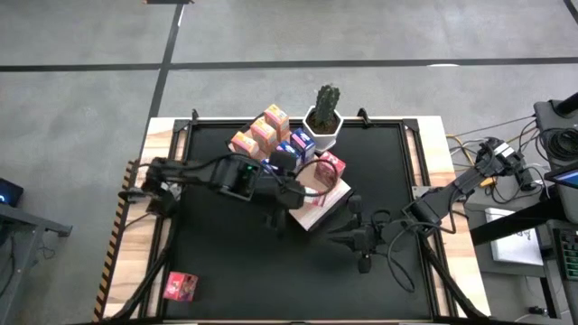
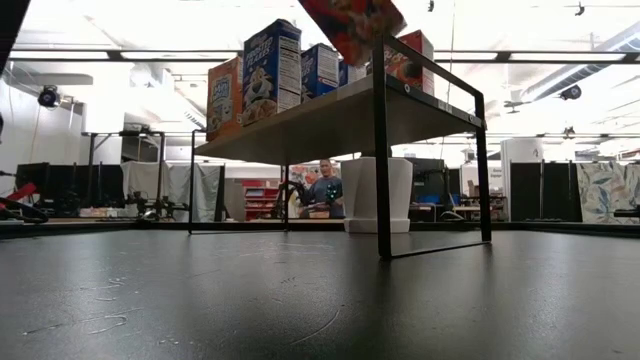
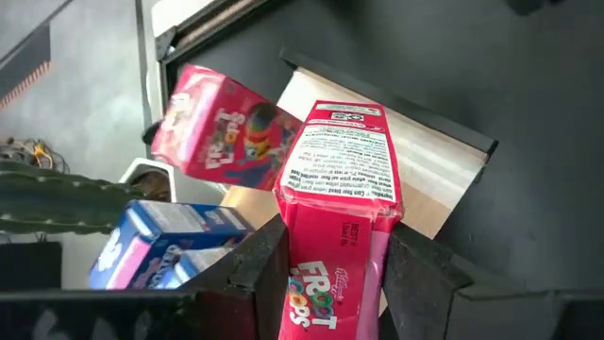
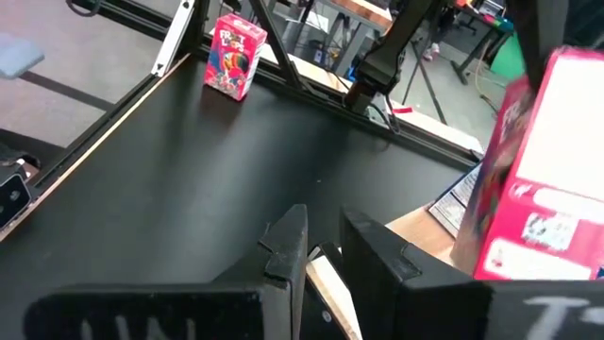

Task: Stack cereal on shelf
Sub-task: Put the top red cereal box on the shelf aligned with the other red cereal box

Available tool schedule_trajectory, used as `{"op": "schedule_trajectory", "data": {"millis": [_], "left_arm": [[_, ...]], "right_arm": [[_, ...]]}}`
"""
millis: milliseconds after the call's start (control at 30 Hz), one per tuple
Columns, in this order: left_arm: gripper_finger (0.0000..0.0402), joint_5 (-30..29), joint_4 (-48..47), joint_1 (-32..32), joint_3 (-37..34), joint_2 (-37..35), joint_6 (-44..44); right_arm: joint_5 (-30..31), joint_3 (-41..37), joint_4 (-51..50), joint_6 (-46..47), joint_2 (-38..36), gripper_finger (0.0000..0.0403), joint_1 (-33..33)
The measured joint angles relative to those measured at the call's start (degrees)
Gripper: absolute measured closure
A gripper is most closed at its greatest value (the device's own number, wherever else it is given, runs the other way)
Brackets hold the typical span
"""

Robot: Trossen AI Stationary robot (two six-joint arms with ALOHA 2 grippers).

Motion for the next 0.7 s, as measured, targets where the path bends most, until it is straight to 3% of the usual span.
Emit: {"op": "schedule_trajectory", "data": {"millis": [533, 700], "left_arm": [[0.0271, -0.1, 1.2, 0.8, 0.0, 6.3, 1.9], [0.0251, 0.2, 2.0, 0.9, 0.0, 6.4, 3.3]], "right_arm": [[0.0, -0.1, -0.1, 0.3, 0.4, 0.0346, 0.0], [0.0, -0.1, -0.1, 0.5, 0.4, 0.0346, 0.0]]}}
